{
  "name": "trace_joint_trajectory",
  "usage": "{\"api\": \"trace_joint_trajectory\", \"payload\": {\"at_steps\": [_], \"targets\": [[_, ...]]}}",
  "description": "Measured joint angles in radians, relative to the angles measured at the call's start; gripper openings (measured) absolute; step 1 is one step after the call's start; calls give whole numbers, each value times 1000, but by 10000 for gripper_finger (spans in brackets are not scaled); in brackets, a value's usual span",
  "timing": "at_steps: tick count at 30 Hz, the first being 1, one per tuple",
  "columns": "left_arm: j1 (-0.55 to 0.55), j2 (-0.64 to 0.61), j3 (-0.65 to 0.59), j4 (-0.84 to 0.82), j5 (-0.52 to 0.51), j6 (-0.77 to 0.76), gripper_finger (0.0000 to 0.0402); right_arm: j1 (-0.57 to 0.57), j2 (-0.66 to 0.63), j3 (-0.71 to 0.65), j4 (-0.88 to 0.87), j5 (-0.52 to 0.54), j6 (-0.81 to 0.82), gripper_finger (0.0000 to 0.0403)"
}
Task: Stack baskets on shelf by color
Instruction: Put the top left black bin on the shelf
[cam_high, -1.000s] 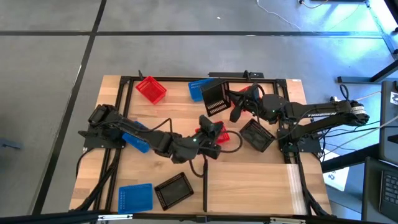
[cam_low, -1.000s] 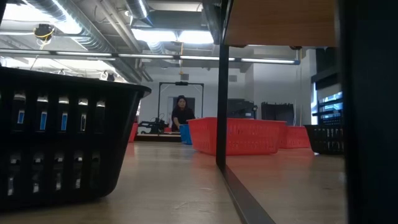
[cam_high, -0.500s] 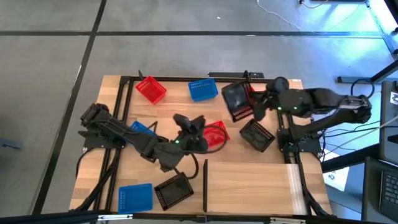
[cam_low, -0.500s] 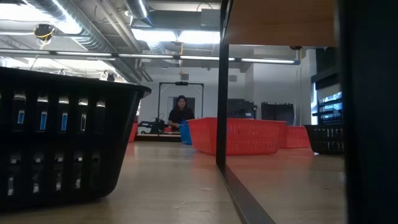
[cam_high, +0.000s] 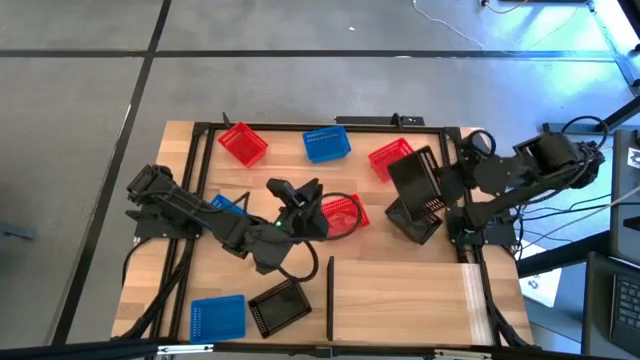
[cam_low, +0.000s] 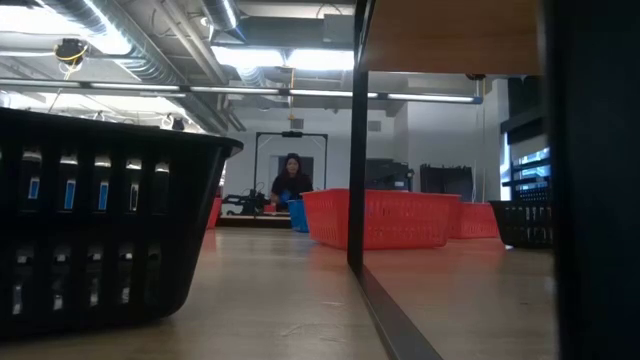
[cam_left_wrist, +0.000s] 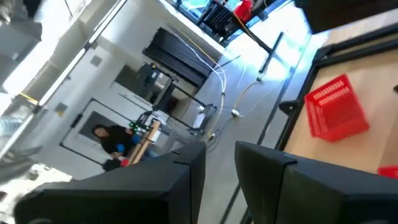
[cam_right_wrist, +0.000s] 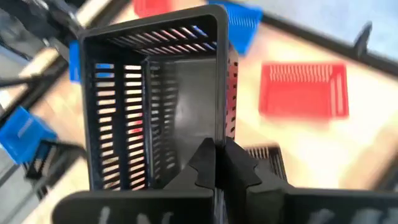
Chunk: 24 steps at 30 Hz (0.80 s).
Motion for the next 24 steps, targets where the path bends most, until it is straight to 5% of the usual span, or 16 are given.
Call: {"api": "trace_joint_trajectory", "payload": {"at_steps": [12, 24], "targets": [[49, -34, -2, -39, 99, -134, 82, 101, 10, 0, -20, -235, 137, 0], [154, -125, 0, -551, 638, -755, 82, 271, 55, 0, -20, -417, 393, 0]]}}
